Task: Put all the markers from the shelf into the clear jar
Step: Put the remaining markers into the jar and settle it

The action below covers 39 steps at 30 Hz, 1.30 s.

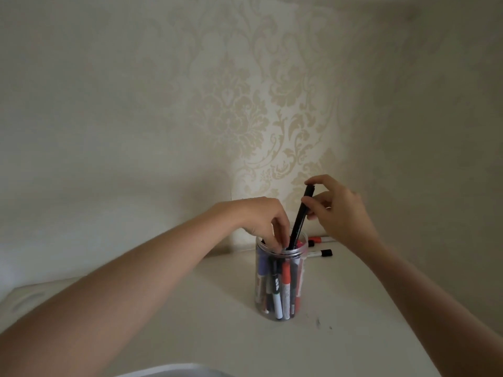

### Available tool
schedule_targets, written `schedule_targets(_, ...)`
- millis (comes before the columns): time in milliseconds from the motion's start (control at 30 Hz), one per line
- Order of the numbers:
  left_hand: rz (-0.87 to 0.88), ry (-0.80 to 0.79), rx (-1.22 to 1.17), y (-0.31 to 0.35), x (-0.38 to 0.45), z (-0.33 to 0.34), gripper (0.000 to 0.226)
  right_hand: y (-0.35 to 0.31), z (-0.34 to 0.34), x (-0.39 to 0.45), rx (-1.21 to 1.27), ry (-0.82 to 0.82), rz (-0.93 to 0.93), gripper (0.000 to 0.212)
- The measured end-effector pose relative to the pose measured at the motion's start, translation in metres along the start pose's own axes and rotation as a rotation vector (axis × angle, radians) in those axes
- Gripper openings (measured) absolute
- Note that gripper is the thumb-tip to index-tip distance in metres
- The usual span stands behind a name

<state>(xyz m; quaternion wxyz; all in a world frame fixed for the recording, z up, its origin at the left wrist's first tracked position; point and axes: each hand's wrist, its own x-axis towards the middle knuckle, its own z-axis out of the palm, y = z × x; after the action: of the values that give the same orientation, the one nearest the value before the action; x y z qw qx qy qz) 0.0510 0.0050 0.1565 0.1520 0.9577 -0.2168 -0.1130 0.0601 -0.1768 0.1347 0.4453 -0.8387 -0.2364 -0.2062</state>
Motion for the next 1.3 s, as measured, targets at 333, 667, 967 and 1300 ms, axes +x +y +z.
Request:
schedule_targets(333,0.033,-0.096,0.229,-0.004,0.024,0.0,0.038,0.011,-0.014,0.001,0.026,0.074,-0.011,0.024)
schedule_targets(667,-0.088,0.255,0.186,-0.008,0.026,0.022,0.066,0.005,-0.02,0.001,0.002,0.096,-0.059,0.024)
schedule_targets(967,-0.386,-0.081,-0.373,-0.022,0.042,0.023,0.078,0.008,-0.012,0.0,0.399,-0.063,0.07,0.024)
schedule_targets(1300,-0.521,-0.217,-0.471,-0.034,0.058,0.019,0.023,0.003,-0.003,0.003,0.434,-0.259,-0.002,0.025)
